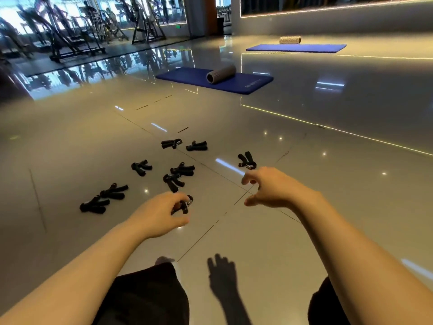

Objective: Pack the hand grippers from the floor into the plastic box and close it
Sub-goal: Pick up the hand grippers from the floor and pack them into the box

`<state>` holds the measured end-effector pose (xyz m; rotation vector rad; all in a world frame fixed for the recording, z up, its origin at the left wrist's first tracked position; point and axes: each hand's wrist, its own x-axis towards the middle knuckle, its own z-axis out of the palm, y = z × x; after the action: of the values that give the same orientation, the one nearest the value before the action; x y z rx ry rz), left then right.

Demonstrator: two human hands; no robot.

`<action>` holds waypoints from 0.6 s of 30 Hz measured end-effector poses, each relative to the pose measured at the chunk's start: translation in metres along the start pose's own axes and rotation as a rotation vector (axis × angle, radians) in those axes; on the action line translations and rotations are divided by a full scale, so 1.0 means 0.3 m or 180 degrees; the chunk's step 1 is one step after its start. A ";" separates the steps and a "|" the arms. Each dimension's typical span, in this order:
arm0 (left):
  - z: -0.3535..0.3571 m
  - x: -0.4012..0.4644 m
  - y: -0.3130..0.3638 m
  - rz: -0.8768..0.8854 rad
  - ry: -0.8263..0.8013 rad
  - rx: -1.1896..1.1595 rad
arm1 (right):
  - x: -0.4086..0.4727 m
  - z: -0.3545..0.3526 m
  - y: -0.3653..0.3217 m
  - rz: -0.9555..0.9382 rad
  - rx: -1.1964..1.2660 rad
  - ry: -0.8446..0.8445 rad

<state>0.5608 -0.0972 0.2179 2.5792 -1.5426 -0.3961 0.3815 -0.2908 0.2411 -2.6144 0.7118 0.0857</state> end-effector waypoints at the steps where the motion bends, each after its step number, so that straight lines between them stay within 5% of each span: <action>1: 0.008 0.033 -0.038 -0.0030 -0.0153 0.0163 | 0.037 0.020 -0.007 0.0003 -0.0159 -0.0118; 5: -0.024 0.219 -0.170 -0.0107 -0.0217 0.0398 | 0.208 0.008 -0.009 0.0134 -0.0482 -0.0673; 10: 0.043 0.505 -0.318 -0.0048 -0.0577 0.0623 | 0.462 0.021 0.153 0.0307 -0.1195 -0.0551; 14: 0.243 0.753 -0.430 -0.0131 -0.0608 0.0372 | 0.644 0.236 0.419 0.0595 -0.1135 -0.1186; 18: 0.534 0.939 -0.558 -0.0551 -0.0206 -0.0088 | 0.833 0.472 0.658 0.0988 -0.0933 -0.1233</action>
<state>0.7851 -0.2584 -0.0204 2.7129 -1.3258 -0.5189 0.5074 -0.5025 -0.0057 -2.6081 1.0119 0.8197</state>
